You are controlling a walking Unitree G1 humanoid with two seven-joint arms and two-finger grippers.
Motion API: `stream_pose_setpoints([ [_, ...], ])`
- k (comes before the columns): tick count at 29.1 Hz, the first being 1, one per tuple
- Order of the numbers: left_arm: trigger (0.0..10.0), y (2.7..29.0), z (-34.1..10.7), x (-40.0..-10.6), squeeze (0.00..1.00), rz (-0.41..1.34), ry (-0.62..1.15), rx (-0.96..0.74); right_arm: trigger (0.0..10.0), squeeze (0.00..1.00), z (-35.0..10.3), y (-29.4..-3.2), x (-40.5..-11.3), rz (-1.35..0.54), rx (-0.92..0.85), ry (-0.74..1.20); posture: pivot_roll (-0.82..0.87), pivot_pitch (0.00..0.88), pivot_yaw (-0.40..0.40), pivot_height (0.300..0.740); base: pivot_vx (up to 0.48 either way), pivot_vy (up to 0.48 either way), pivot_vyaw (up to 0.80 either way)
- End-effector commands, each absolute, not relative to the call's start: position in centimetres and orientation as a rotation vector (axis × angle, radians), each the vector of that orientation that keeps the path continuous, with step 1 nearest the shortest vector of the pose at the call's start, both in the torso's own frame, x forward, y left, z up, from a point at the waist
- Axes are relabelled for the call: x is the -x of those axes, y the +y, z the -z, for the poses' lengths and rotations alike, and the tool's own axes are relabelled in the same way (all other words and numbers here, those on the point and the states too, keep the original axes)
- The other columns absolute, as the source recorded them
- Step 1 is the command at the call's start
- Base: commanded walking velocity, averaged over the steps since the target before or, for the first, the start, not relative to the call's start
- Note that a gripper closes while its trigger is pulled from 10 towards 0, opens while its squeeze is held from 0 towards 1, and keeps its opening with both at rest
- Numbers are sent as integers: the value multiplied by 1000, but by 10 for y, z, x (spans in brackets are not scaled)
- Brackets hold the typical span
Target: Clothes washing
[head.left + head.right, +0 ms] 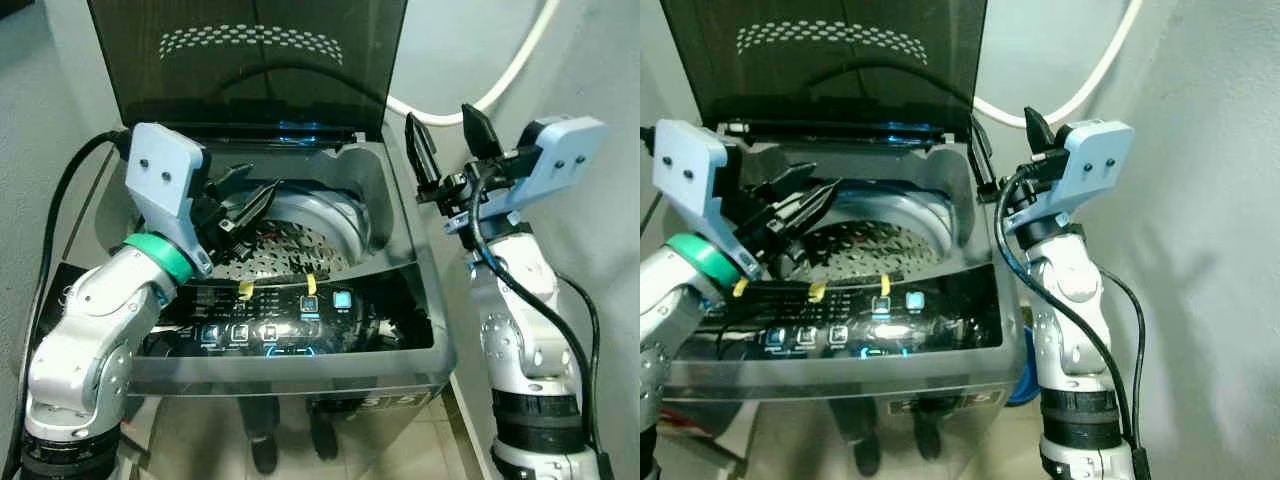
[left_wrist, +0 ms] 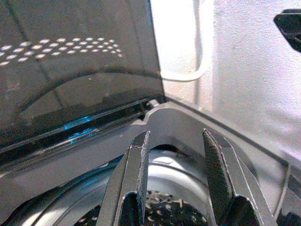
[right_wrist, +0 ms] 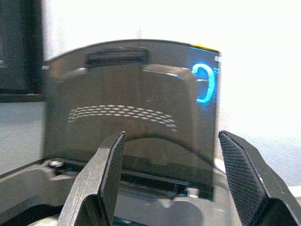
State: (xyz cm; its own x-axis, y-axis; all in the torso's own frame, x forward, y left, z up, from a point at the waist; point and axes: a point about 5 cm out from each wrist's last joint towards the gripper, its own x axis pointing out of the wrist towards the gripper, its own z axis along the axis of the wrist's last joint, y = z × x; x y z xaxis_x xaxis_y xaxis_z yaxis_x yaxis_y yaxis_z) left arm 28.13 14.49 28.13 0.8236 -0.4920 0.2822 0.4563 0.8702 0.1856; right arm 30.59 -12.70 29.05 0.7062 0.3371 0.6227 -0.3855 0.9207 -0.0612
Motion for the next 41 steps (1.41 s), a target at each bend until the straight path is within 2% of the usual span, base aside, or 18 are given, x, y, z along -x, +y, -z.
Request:
stream_pose_setpoints([
  [1,10000,142,-280,-284,0,512,-330,-123,10000,0,-293,-123,-301,-452,-110,-681,143,0,70,740,0,0,0],
  [4,10000,140,-279,-286,0,519,-329,-130,10000,0,-300,-126,-299,-453,-161,-703,140,0,83,740,0,0,0],
  [7,10000,126,-276,-283,0,593,-333,-168,10000,0,-306,-143,-301,-316,-294,-734,143,0,86,740,0,0,0],
  [11,10000,122,-276,-283,0,608,-352,-185,10000,0,-301,-145,-302,-238,-288,-721,140,0,87,740,0,0,0],
  [14,10000,123,-283,-295,0,479,-402,-157,10000,0,-282,-137,-302,-165,-131,-683,135,0,90,740,0,0,0],
  [18,10000,134,-287,-307,0,354,-414,-142,10000,0,-265,-124,-304,-202,-150,-614,127,0,89,740,0,0,0],
  [20,10000,134,-287,-307,0,354,-414,-142,10000,0,-265,-124,-304,-202,-150,-614,127,0,89,740,0,0,0],
  [24,10000,149,-284,-317,0,210,-401,-78,10000,0,-250,-112,-309,-263,-174,-540,135,0,65,740,0,0,0],
  [29,10000,160,-277,-322,0,116,-375,-33,10000,0,-248,-106,-317,-275,-201,-510,136,0,55,740,0,0,0],
  [33,10000,157,-273,-322,0,109,-373,-34,10000,0,-249,-106,-320,-267,-207,-510,143,0,38,740,0,0,0],
  [41,10000,156,-267,-322,0,91,-366,-36,10000,0,-249,-101,-322,-287,-193,-504,143,0,28,740,-366,0,0],
])
